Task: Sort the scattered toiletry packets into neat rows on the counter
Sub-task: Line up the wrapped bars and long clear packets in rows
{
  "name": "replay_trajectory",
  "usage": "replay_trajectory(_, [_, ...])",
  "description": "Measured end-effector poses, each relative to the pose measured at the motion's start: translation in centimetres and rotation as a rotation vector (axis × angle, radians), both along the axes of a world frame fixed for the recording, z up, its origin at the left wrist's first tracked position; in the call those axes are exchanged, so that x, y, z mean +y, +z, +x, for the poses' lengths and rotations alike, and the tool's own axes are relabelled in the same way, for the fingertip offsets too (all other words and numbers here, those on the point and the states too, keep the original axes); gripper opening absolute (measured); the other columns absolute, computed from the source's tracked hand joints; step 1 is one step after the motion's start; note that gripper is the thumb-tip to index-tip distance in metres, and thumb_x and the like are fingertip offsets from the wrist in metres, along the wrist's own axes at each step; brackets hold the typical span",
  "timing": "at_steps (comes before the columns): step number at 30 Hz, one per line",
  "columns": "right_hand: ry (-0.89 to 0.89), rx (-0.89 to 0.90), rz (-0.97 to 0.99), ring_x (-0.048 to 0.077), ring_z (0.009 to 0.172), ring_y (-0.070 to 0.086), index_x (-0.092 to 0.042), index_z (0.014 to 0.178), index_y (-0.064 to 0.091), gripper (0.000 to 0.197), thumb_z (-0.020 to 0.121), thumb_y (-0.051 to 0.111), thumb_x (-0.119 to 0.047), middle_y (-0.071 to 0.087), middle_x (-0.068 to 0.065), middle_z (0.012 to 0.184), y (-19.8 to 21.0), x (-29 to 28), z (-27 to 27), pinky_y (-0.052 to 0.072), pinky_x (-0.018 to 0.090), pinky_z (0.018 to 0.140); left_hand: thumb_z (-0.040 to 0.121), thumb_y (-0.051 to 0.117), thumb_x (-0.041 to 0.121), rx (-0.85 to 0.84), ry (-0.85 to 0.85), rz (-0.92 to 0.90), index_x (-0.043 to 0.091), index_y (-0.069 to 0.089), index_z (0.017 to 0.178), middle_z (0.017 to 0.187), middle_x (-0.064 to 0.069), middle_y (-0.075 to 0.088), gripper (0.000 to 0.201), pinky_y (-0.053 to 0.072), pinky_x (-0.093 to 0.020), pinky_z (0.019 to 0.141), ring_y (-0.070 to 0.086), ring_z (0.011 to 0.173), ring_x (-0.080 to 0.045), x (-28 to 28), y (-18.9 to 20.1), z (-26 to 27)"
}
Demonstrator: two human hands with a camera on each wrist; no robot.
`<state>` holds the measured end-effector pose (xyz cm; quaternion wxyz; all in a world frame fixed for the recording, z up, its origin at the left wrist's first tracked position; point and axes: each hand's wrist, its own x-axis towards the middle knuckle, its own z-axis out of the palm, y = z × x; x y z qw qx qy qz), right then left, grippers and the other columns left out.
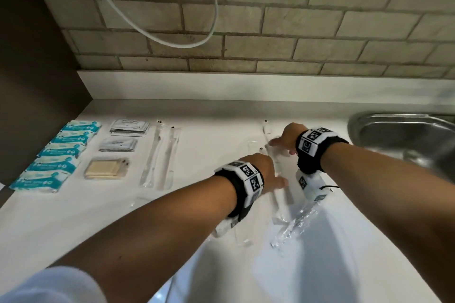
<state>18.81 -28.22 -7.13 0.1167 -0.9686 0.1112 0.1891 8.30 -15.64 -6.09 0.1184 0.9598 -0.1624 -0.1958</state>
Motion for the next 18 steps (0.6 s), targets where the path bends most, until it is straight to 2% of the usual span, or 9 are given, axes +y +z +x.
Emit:
replay_trajectory(3, [0.064, 0.033, -0.027, 0.025, 0.06, 0.067, -0.016, 0.046, 0.057, 0.044, 0.059, 0.072, -0.054, 0.068, 0.004, 0.063, -0.6, 0.2, 0.5, 0.054, 0.031, 0.068, 0.091, 0.058, 0.04, 0.009, 0.038, 0.026, 0.01, 0.053, 0.074, 0.071, -0.003, 0.055, 0.034, 0.038, -0.027, 0.052, 0.056, 0.068, -0.024, -0.7, -0.2, 0.1])
replay_trajectory(7, [0.187, 0.017, 0.037, 0.025, 0.078, 0.059, -0.022, 0.063, 0.054, 0.024, 0.071, 0.075, -0.031, 0.059, 0.003, 0.08, 0.4, 0.4, 0.0, 0.055, 0.034, 0.078, 0.09, 0.059, 0.027, 0.044, 0.133, 0.016, 0.012, 0.044, 0.063, 0.064, -0.002, 0.049, 0.034, 0.035, -0.026, 0.047, 0.054, 0.064, -0.024, -0.3, -0.1, 0.3])
replay_trajectory(9, [0.201, 0.06, -0.004, 0.024, 0.075, 0.066, -0.03, 0.067, 0.067, 0.011, 0.07, 0.077, -0.029, 0.059, -0.004, 0.065, 0.5, 0.1, 0.5, 0.059, 0.036, 0.079, 0.09, 0.058, 0.03, 0.075, 0.164, 0.021, 0.011, 0.046, 0.063, 0.063, -0.003, 0.051, 0.035, 0.038, -0.027, 0.051, 0.055, 0.064, -0.025, 0.2, -0.2, 0.3])
replay_trajectory(10, [0.19, 0.074, -0.004, 0.023, 0.072, 0.068, -0.039, 0.054, 0.066, 0.023, 0.071, 0.077, -0.028, 0.058, -0.003, 0.055, 0.2, -0.2, 1.0, 0.06, 0.038, 0.077, 0.091, 0.056, 0.032, 0.087, 0.167, 0.022, 0.01, 0.047, 0.064, 0.062, -0.004, 0.051, 0.036, 0.038, -0.027, 0.052, 0.054, 0.062, -0.025, 0.4, -0.2, 0.2])
replay_trajectory(11, [0.182, 0.079, -0.009, 0.024, 0.068, 0.068, -0.038, 0.044, 0.063, 0.035, 0.074, 0.075, -0.026, 0.058, -0.002, 0.047, 0.3, -0.6, 1.2, 0.061, 0.039, 0.074, 0.092, 0.053, 0.034, 0.093, 0.154, 0.019, 0.008, 0.048, 0.066, 0.065, -0.005, 0.053, 0.037, 0.037, -0.028, 0.052, 0.054, 0.063, -0.025, 0.5, -0.3, 0.1])
replay_trajectory(13, [0.124, -0.015, 0.117, 0.024, 0.06, 0.063, -0.02, 0.05, 0.062, 0.033, 0.082, 0.068, -0.024, 0.06, -0.002, 0.041, 1.8, -0.9, 0.3, 0.058, 0.035, 0.064, 0.094, 0.047, 0.036, 0.099, 0.136, -0.032, 0.007, 0.048, 0.083, 0.079, -0.009, 0.056, 0.031, 0.037, -0.03, 0.059, 0.052, 0.073, -0.025, 0.5, -0.4, -0.3])
replay_trajectory(14, [0.073, -0.054, 0.171, 0.025, 0.062, 0.062, -0.014, 0.062, 0.063, 0.025, 0.085, 0.065, -0.025, 0.065, 0.002, 0.052, 2.8, -1.0, -0.1, 0.057, 0.034, 0.065, 0.095, 0.046, 0.035, 0.103, 0.135, -0.076, 0.008, 0.046, 0.093, 0.085, -0.008, 0.054, 0.028, 0.037, -0.031, 0.062, 0.051, 0.076, -0.025, 0.3, -0.5, -0.7])
replay_trajectory(16, [0.035, -0.156, 0.227, 0.03, 0.074, 0.067, 0.0, 0.083, 0.065, 0.027, 0.086, 0.063, -0.027, 0.071, 0.013, 0.078, 4.1, -1.8, -0.6, 0.058, 0.038, 0.078, 0.095, 0.047, 0.031, 0.116, 0.13, -0.155, 0.008, 0.039, 0.106, 0.089, -0.005, 0.052, 0.026, 0.039, -0.032, 0.065, 0.05, 0.076, -0.023, -0.3, -0.7, -1.7])
replay_trajectory(18, [-0.003, -0.212, 0.262, 0.032, 0.084, 0.07, 0.004, 0.094, 0.068, 0.033, 0.086, 0.064, -0.028, 0.074, 0.018, 0.091, 4.8, -2.8, -1.5, 0.057, 0.042, 0.085, 0.095, 0.049, 0.028, 0.12, 0.103, -0.187, 0.008, 0.037, 0.112, 0.089, -0.005, 0.053, 0.03, 0.042, -0.033, 0.067, 0.054, 0.077, -0.024, -1.2, -1.1, -2.8])
